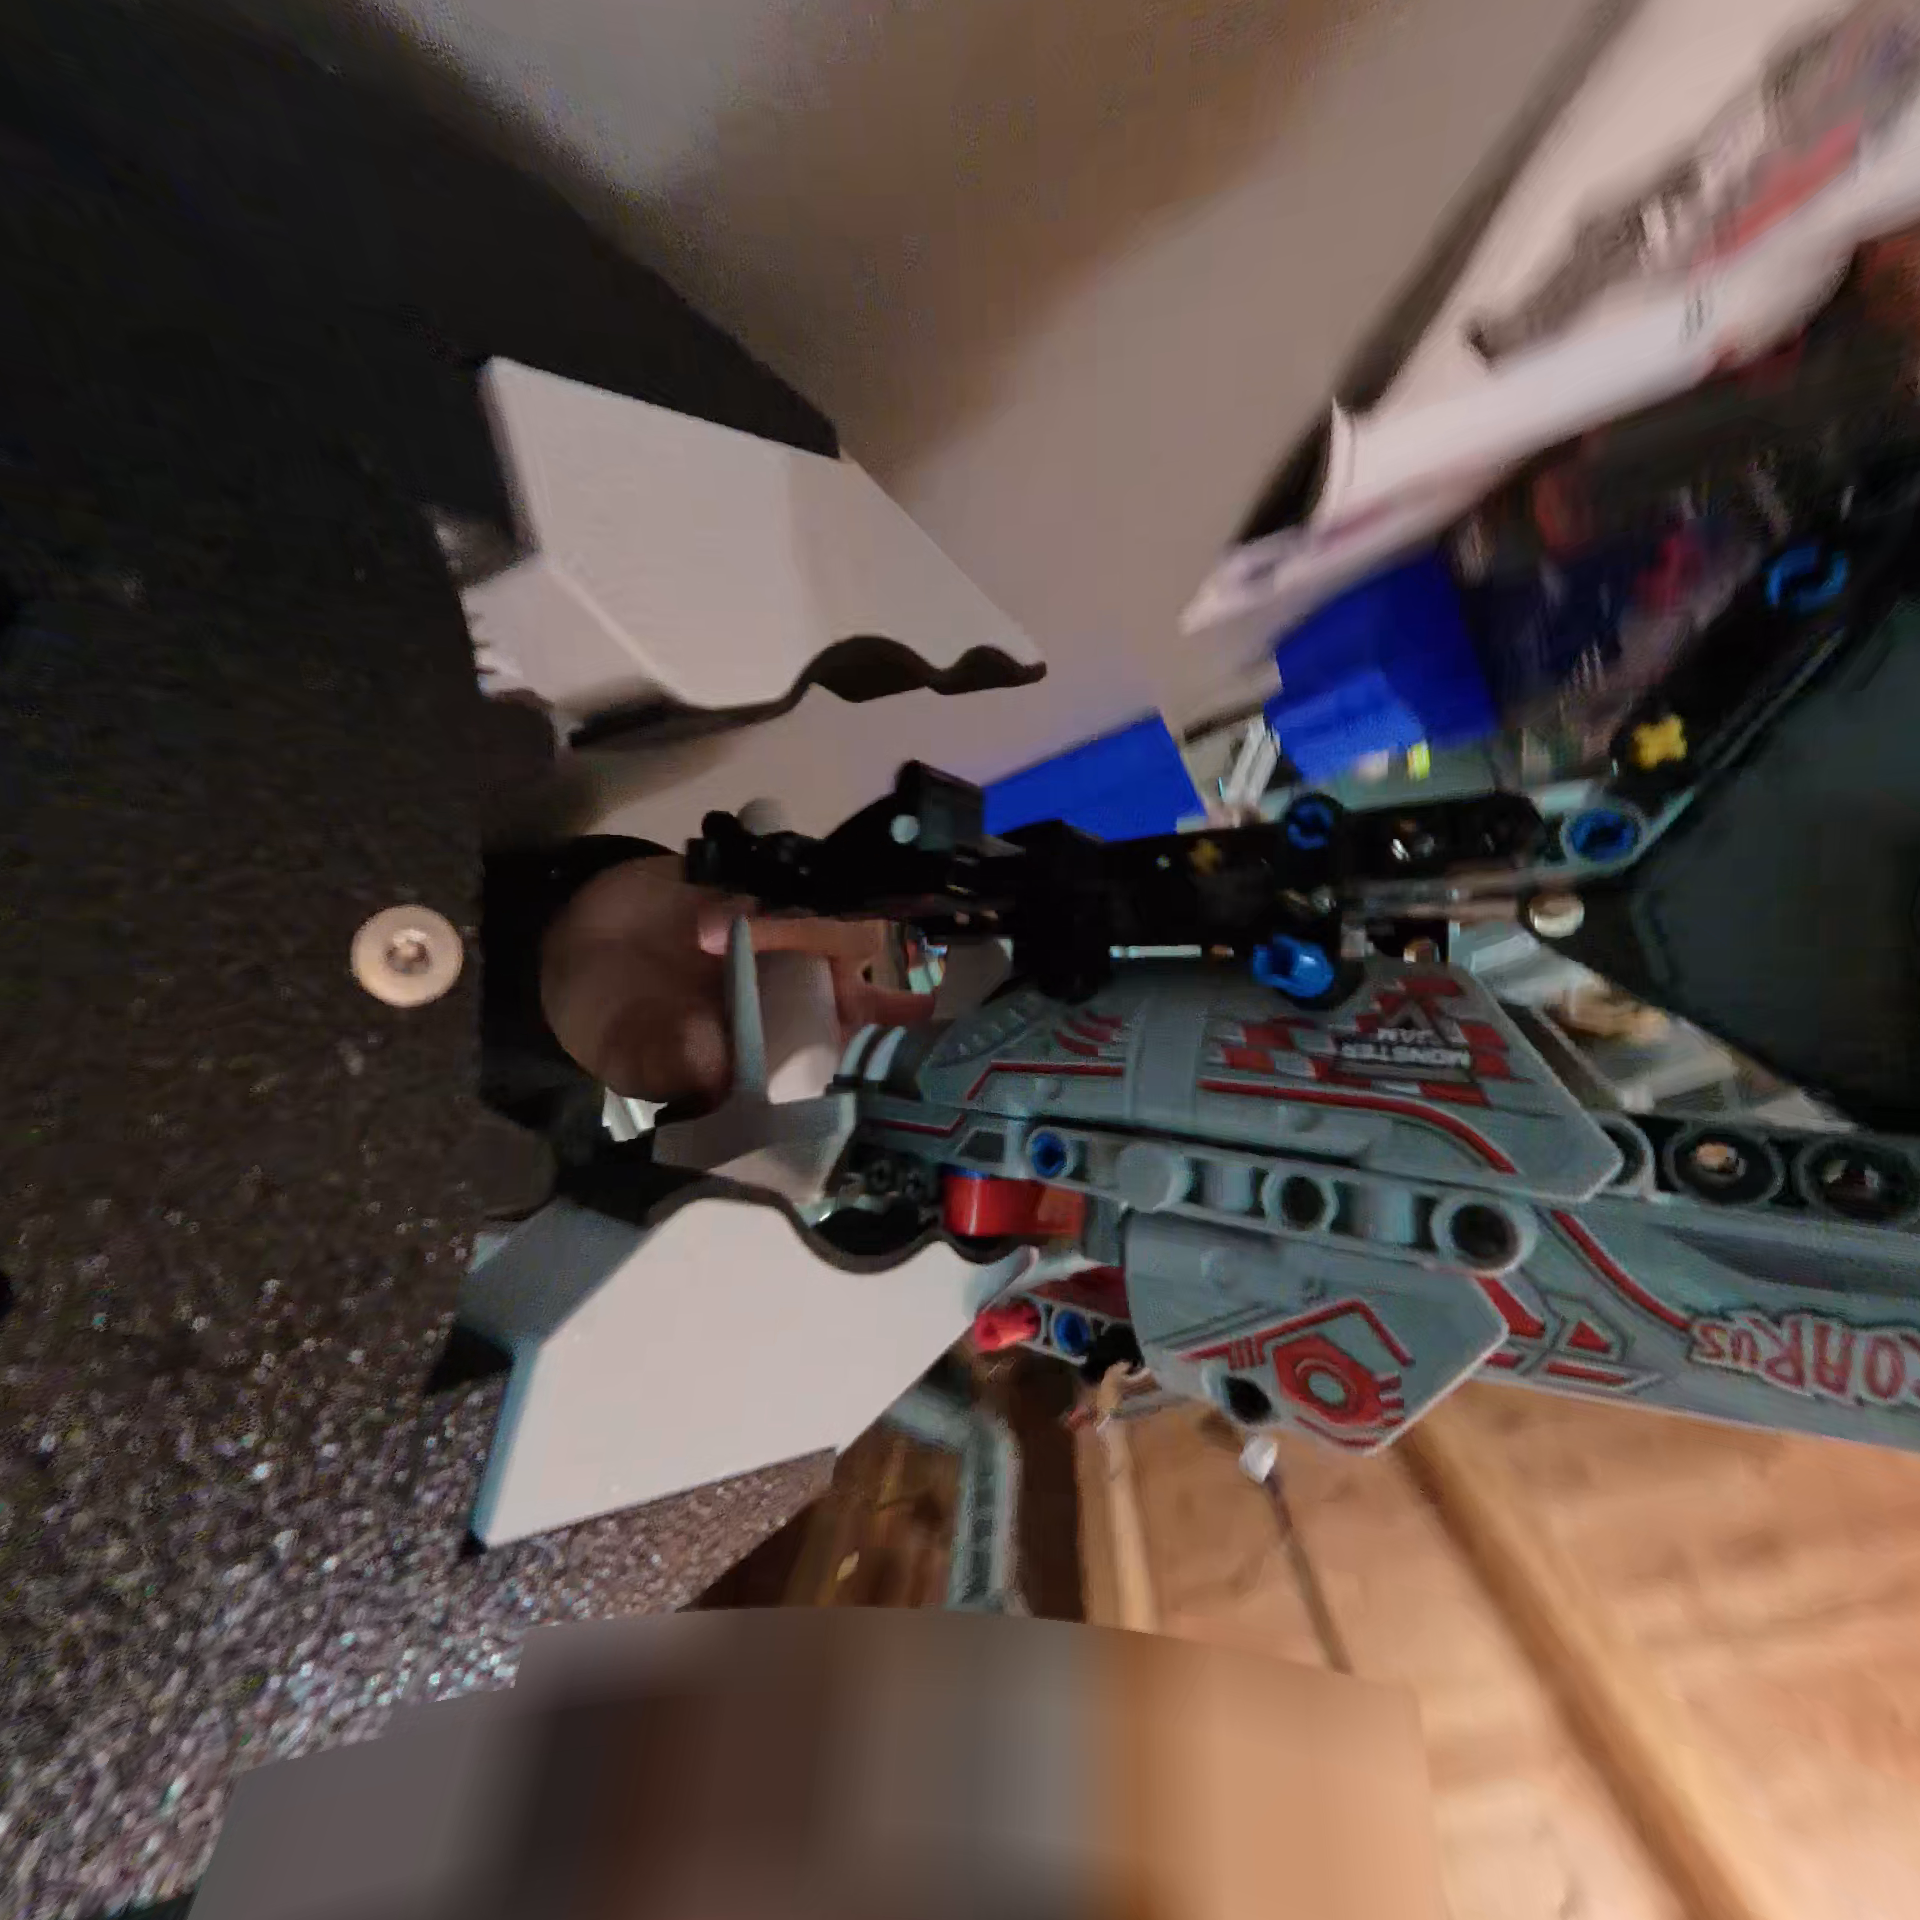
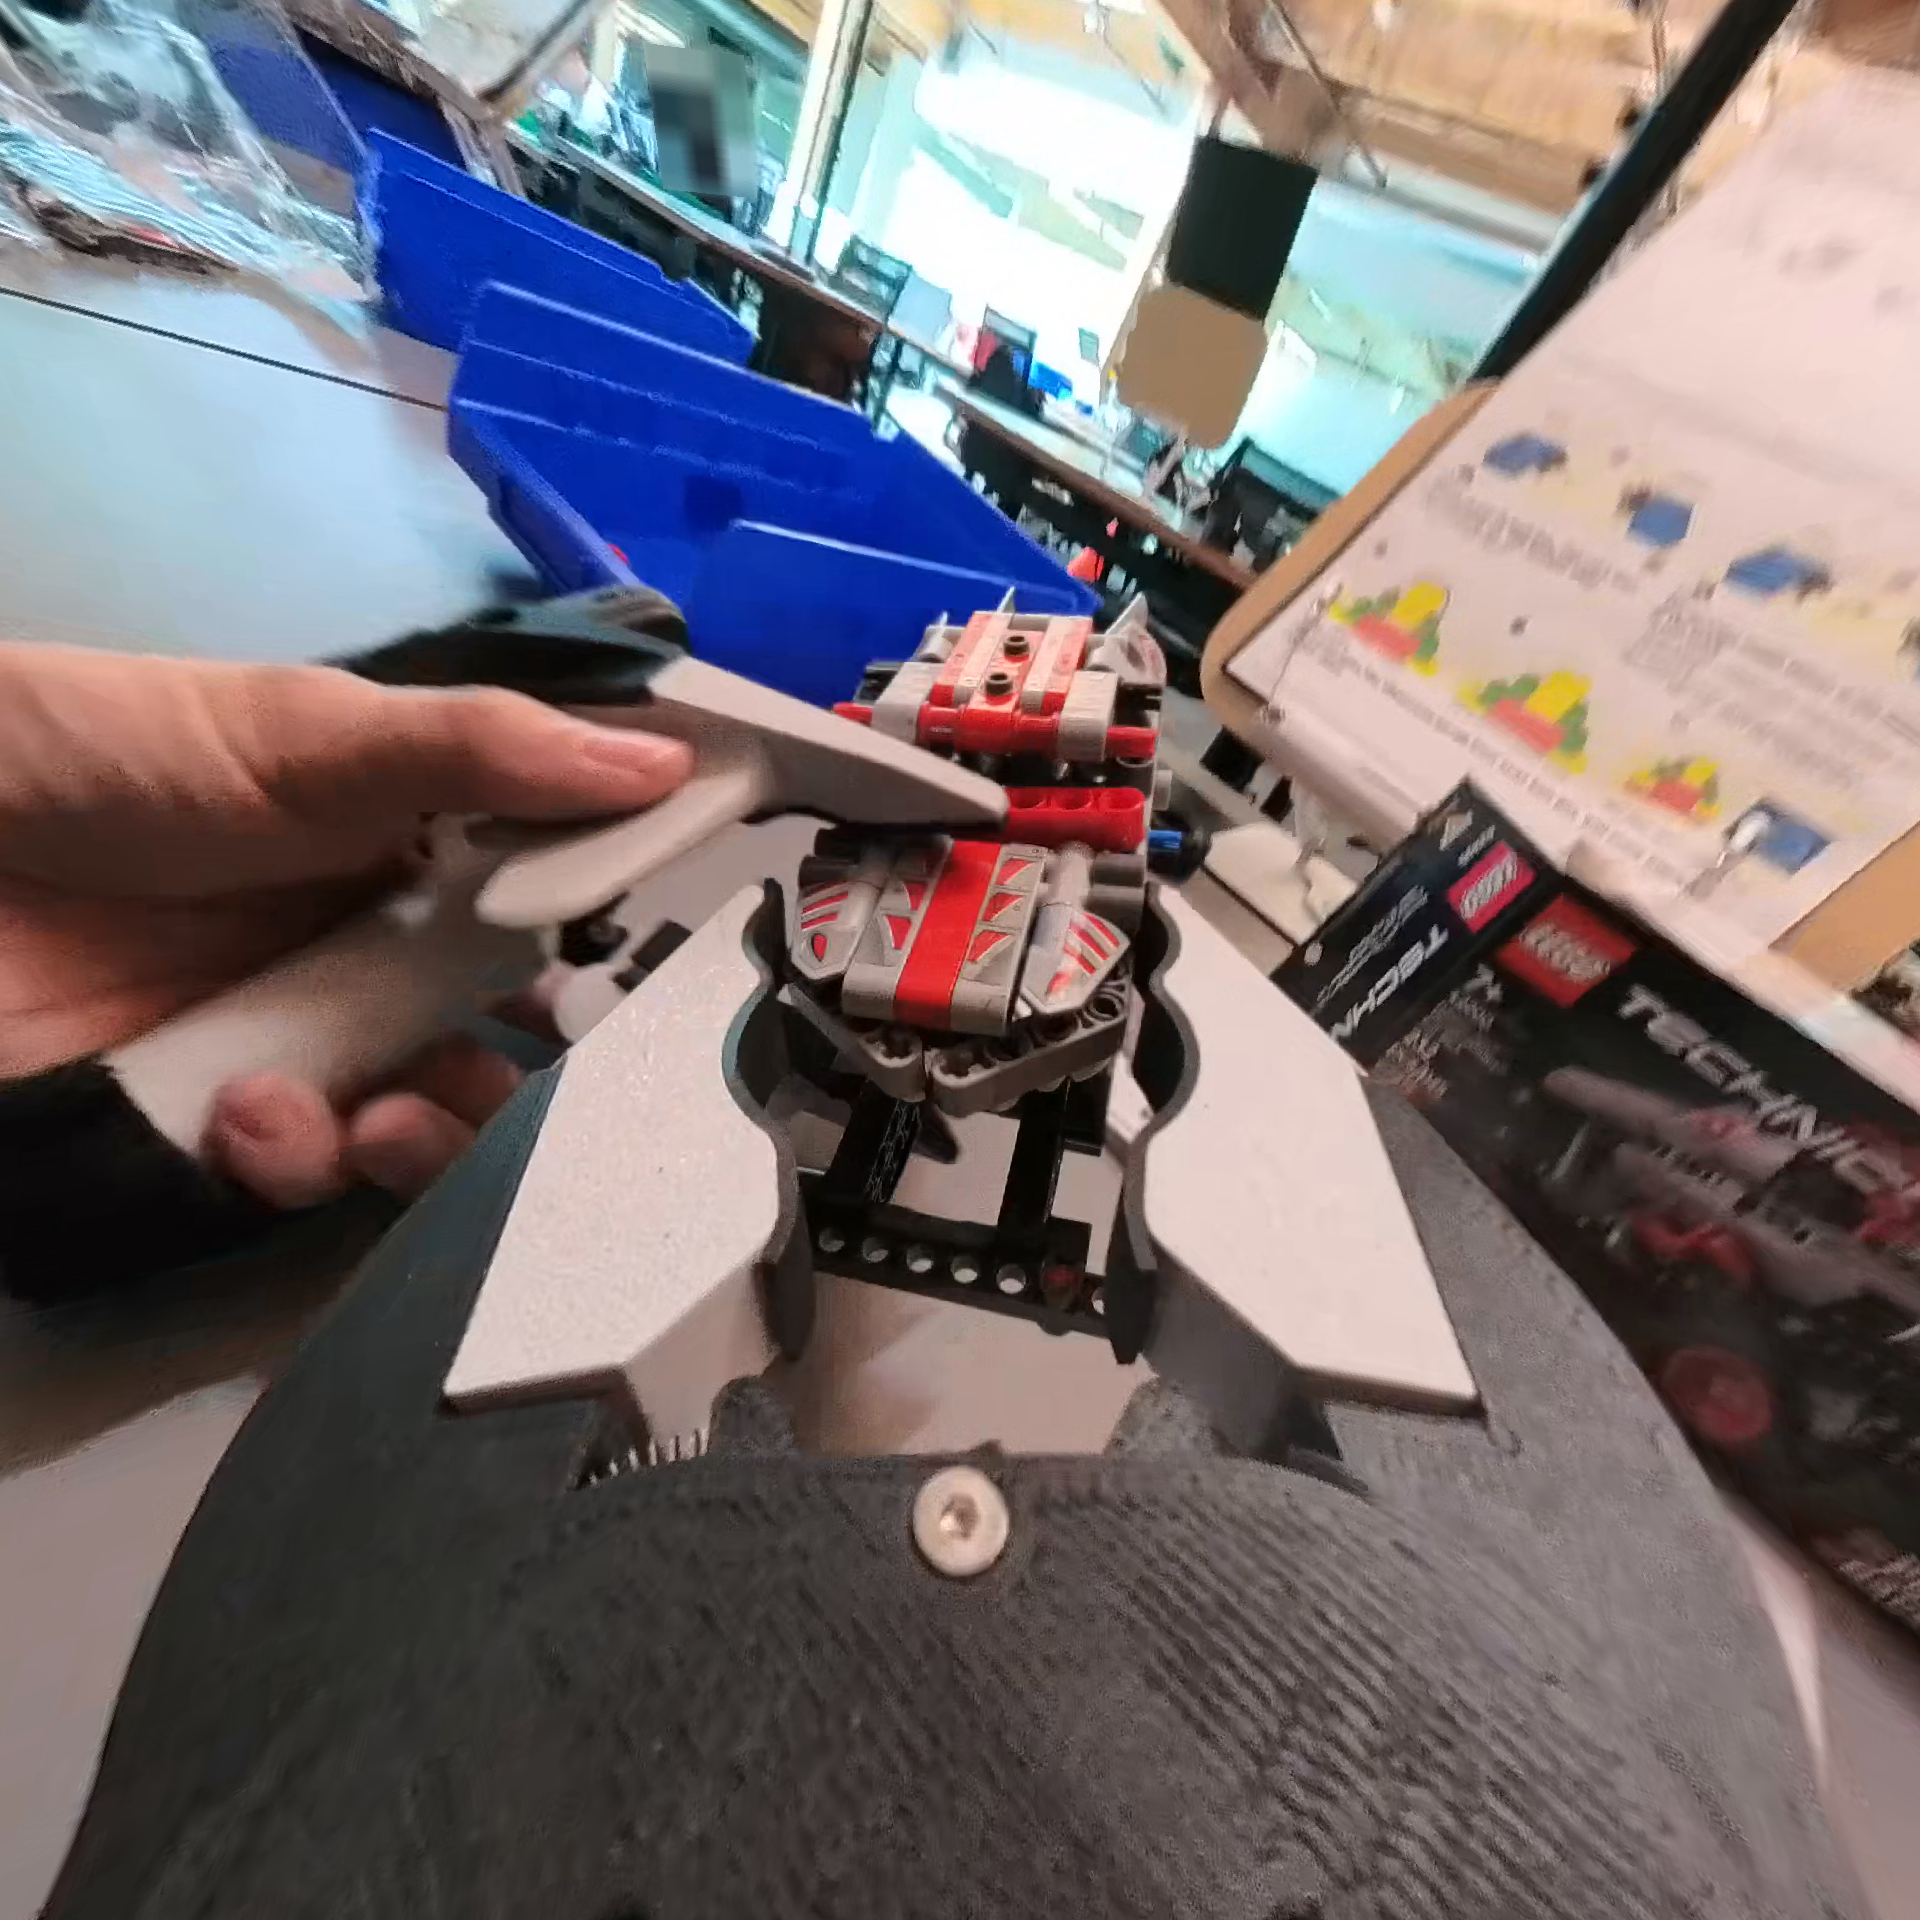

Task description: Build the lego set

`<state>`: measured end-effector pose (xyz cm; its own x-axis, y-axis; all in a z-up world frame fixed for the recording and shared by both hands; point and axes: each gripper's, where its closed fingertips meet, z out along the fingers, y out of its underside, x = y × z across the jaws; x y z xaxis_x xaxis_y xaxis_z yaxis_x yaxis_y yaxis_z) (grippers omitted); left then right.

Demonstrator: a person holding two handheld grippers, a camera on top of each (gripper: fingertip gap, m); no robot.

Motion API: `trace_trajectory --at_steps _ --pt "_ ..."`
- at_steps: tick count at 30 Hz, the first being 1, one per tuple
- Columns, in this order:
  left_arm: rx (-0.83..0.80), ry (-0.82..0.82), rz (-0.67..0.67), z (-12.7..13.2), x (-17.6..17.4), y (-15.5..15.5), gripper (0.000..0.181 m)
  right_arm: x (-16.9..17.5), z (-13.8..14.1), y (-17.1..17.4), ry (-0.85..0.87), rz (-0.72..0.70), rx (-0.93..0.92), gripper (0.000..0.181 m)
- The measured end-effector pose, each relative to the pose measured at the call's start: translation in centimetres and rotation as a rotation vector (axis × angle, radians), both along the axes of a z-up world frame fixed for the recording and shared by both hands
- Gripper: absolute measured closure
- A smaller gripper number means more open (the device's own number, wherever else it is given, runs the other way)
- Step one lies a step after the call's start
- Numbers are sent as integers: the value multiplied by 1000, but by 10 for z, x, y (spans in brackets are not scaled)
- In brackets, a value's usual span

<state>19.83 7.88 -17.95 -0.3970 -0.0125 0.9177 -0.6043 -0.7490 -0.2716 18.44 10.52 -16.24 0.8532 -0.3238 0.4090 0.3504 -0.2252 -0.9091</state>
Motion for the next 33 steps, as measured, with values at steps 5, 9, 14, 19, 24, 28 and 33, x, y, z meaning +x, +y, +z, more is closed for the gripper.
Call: trace_trajectory --at_steps 5,9,14,19,24,28,33 --pt "20 -333 35 32 -12 3 109 -16 13 2 -79 110 -15 113" --pt "120 -460 22 40 -25 2 115 -32 30 -11 -14 301 -17 110" --pt "327 -548 4 37 -32 -2 114 -9 65 -42 375 353 142 109" --pt "522 -697 -23 37 -40 -20 115 -32 50 -43 728 631 83 138" --pt "582 -786 -34 38 -44 -29 115 -37 34 -42 646 582 6 134" --pt "574 -865 -50 42 -49 -32 115 -48 37 -49 650 651 24 139" --pt "559 -898 -91 43 -50 -38 114 -47 37 -54 621 654 54 148"
